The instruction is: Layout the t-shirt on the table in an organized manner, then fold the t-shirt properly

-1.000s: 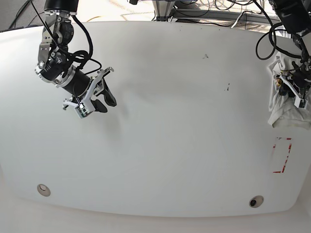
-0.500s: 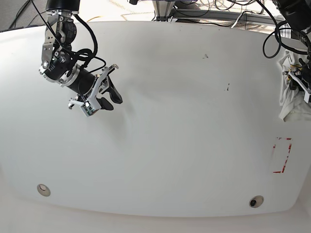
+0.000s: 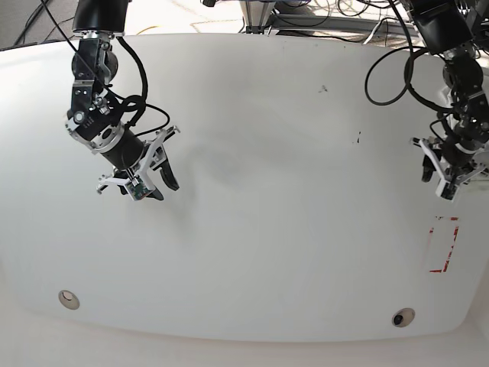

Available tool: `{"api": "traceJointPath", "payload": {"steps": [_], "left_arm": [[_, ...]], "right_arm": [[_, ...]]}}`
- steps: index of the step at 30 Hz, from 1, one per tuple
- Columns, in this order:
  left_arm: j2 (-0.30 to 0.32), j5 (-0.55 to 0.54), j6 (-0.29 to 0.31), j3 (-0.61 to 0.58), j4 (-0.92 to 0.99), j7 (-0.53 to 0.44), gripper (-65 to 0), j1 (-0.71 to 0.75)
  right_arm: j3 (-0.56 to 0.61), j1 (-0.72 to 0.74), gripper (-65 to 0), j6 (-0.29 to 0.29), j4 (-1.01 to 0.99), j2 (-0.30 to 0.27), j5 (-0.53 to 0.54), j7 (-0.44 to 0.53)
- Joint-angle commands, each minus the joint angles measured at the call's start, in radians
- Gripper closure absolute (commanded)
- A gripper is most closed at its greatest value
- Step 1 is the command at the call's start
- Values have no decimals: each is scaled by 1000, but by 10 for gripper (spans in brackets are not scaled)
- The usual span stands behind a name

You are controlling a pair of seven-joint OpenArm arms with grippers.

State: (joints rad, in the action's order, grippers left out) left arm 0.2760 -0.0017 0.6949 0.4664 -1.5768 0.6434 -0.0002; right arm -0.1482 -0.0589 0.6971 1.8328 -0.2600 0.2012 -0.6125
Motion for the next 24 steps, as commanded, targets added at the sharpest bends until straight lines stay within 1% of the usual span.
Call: {"api": "traceJointPath", "payload": {"steps": [1,2,3,4,6,7,8,10,13,17,20,24], "left_arm": [[-34,53,-57,-94,-67,-112,-160,-5],[-62,73,-85,-126,-69,-159,-150,-5],[-83,87,-102,-145,-69,-199,-149,-5],[-106,98,-116,-157,-69,-242,-149,-5],[-154,108,-128,-160,-69,-323,-156,7],[-174,108,-129,-160,-70,-354,-160,16],[-203,108,-129,-160,-75,-408,-165,35],[-238,110,-133,-160,-86,-480,-172,62],[-289,111,-133,-165,-119,-541,-179,118],[-326,111,-133,-191,-204,-537,-179,205],[-327,111,-133,-240,-285,-494,-179,306],[-327,110,-133,-271,-396,-426,-175,438]], "right_arm": [[3,14,-200,1,-78,38,-150,182],[-8,11,-200,1,-104,54,-208,259],[-17,11,-200,1,-123,67,-242,308],[-35,8,-200,1,-141,83,-276,365],[-74,-9,-200,1,-146,107,-317,446],[-90,-22,-200,1,-146,117,-326,466],[-112,-43,-200,1,-138,129,-335,489],[-143,-68,-200,1,-114,141,-328,512],[-176,-129,-200,1,-66,153,-316,526],[-202,-235,-200,1,3,155,-283,524],[-221,-336,-200,1,51,156,-240,523],[-253,-470,-200,1,94,156,-184,523]]}}
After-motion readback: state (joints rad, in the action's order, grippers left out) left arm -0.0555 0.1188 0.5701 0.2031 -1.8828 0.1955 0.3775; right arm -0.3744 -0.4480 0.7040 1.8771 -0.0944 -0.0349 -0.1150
